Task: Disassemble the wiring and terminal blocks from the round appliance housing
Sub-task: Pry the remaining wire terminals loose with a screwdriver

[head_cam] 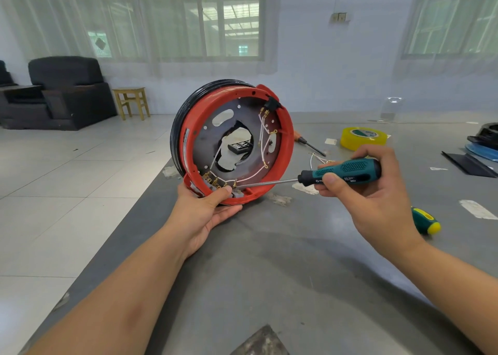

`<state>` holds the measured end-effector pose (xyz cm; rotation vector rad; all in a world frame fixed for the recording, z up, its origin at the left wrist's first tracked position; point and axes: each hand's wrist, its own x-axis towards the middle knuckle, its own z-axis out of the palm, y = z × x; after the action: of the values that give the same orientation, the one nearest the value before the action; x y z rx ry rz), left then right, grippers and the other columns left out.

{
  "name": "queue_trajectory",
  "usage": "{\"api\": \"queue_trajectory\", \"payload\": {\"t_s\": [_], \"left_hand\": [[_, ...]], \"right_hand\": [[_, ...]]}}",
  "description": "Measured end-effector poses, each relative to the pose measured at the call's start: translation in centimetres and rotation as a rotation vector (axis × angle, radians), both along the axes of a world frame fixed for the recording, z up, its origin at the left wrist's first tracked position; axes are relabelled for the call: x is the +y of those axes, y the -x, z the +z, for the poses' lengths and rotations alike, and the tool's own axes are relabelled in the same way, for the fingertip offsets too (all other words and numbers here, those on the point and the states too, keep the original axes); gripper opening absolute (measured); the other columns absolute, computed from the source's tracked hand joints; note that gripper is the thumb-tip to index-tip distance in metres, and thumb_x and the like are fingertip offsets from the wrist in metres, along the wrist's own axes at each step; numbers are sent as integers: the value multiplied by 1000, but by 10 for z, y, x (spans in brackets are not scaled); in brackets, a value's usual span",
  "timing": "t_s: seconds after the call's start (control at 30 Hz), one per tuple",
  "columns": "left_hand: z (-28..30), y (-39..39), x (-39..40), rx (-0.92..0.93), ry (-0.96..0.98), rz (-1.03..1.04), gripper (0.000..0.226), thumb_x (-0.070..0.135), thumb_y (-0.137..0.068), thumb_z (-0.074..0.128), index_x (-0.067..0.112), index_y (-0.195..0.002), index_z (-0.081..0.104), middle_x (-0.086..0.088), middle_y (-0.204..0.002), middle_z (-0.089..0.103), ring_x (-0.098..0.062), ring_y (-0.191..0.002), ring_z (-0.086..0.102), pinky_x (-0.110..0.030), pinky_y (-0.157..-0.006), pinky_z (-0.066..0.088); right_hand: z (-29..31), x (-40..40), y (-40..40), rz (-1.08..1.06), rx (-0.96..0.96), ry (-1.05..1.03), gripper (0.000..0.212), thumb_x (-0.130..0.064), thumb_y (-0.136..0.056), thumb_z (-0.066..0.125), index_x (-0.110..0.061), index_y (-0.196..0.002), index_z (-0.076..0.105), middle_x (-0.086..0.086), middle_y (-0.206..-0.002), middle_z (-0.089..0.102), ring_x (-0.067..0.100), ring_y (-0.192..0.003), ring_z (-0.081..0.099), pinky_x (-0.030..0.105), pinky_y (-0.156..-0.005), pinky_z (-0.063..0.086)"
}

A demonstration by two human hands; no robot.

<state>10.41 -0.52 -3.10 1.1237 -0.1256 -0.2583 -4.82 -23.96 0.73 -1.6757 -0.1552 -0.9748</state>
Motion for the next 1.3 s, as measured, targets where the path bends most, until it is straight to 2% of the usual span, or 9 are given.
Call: {"api": "queue_trajectory", "payload": {"t_s": [0.23,0.5,0.63,0.7,0.83,0.9,0.97,1.13,1.3], "left_hand": [[1,0,0,13,0,21,51,-12,-89,73,15,-125,49,-21,-103,78,-42,-90,78,-46,-68,65],[1,-1,4,17,62,37,50,-5,-92,73,-1,-137,51,-29,-116,73,-44,-98,76,-43,-73,65],[1,-2,5,33,94,51,49,-6,-92,73,2,-135,51,-26,-114,75,-44,-95,77,-42,-70,65],[0,-2,6,34,101,48,49,-6,-92,72,2,-135,52,-25,-113,76,-44,-96,77,-42,-71,65],[-2,-4,7,24,77,20,50,-5,-92,72,-3,-137,51,-26,-114,75,-43,-98,77,-44,-74,65],[-2,-4,7,26,74,19,51,-6,-91,74,-1,-137,51,-25,-113,76,-44,-98,76,-45,-74,65],[-2,-5,7,30,79,21,50,-6,-90,74,1,-134,51,-23,-109,77,-45,-96,76,-46,-74,65],[-1,-2,9,28,74,-10,39,-6,-91,72,2,-126,55,-24,-108,77,-43,-96,77,-45,-74,65],[0,0,9,40,94,-15,39,-6,-91,72,7,-123,53,-25,-110,76,-46,-97,76,-46,-74,65]], "right_hand": [[-13,-11,10,-88,79,70,47,-43,-74,85,-28,-112,62,-4,-100,70,31,-94,74,52,-80,62],[-21,-9,11,-119,88,257,36,-41,-77,84,-38,-101,56,-15,-108,75,10,-102,73,24,-75,62],[-22,-7,13,-139,88,290,35,-44,-76,82,-40,-99,57,-24,-105,72,1,-99,71,14,-71,58],[-20,-7,14,-143,97,294,34,-46,-75,82,-39,-100,61,-21,-103,72,4,-96,72,16,-68,58],[-14,-11,11,-121,120,184,31,-40,-74,85,-34,-97,66,-4,-91,76,25,-81,76,49,-70,63],[-9,-13,11,-102,121,138,34,-46,-69,84,-33,-95,66,0,-90,76,30,-81,76,54,-73,62],[-4,-15,11,-67,131,91,34,-46,-67,84,-33,-93,66,2,-90,76,27,-81,77,47,-73,64],[-4,-26,3,25,161,-57,24,-7,-82,81,-22,-91,66,8,-86,78,31,-76,78,29,-68,62],[-3,-29,3,41,186,-95,24,-13,-79,83,-20,-94,66,9,-90,78,32,-78,78,29,-69,62]]}}
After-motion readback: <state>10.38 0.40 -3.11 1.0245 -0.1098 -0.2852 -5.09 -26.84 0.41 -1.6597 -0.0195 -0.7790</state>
